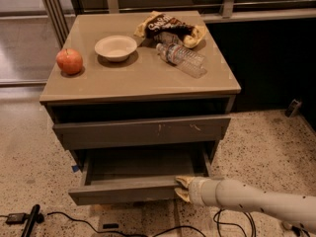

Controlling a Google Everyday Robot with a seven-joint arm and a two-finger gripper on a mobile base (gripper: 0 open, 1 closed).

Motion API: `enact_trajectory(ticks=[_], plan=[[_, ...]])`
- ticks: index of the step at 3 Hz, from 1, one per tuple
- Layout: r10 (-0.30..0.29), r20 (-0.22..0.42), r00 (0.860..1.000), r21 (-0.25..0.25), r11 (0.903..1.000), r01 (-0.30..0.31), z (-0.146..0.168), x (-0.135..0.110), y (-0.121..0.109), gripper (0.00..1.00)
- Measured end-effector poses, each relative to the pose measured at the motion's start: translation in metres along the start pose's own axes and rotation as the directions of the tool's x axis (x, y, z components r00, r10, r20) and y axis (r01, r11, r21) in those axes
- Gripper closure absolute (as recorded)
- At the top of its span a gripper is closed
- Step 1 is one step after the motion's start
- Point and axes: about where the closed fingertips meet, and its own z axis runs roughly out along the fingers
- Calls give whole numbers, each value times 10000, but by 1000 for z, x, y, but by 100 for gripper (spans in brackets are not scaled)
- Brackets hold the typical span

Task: Open middle drawer

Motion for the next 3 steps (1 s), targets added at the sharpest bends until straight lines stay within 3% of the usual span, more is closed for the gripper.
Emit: enact_trajectory(ticks=[1, 3], plan=[[0, 0, 10000, 0, 10000, 0, 0, 0, 0, 55], [0, 1, 10000, -1, 10000, 0, 0, 0, 0, 8]])
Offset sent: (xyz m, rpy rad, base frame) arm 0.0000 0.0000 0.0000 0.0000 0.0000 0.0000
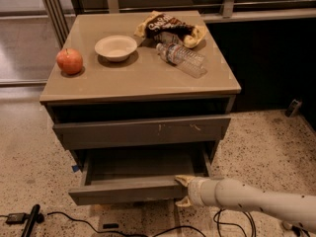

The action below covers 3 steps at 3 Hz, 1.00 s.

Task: Open middle drawer

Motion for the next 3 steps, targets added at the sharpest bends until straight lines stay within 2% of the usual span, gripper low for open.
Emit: enact_trajectory(ticks=[1, 2, 3], plan=[[-113, -136, 9998, -194, 9998, 110, -1, -2, -5, 0], [-252, -402, 9989, -592, 9980, 228, -7, -1, -19, 0], [-77, -317, 9995, -1059, 9944, 43, -8, 9, -39, 0]])
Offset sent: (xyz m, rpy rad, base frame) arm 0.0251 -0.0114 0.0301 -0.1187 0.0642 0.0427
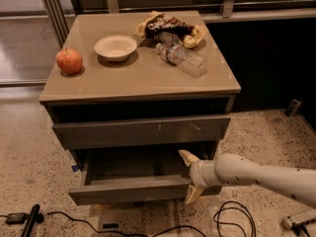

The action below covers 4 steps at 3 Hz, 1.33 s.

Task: Open middle drawer

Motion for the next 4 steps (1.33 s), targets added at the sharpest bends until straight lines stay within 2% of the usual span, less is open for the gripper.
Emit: enact_trajectory(ticks=[1, 2, 4], plan=[[-7, 169, 9999, -415, 9991, 14, -4, -2, -3, 0], [-8, 178, 9998, -450, 9990, 16, -4, -3, -1, 0], [319, 200, 9993, -843, 9960, -301, 14, 3, 9, 0]])
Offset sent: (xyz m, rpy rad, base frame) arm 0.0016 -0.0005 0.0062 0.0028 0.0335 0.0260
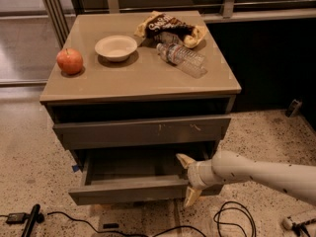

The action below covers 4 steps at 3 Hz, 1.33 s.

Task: Open middle drawer

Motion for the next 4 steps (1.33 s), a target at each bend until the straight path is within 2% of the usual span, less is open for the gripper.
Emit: enact_trajectory(ticks=[2, 3, 4], plan=[[247, 102, 9996, -173, 9995, -246, 7, 9, 4, 0], [686, 214, 9974, -440, 9967, -677, 24, 29, 16, 0], [695, 216, 9974, -446, 9967, -684, 24, 29, 17, 0]])
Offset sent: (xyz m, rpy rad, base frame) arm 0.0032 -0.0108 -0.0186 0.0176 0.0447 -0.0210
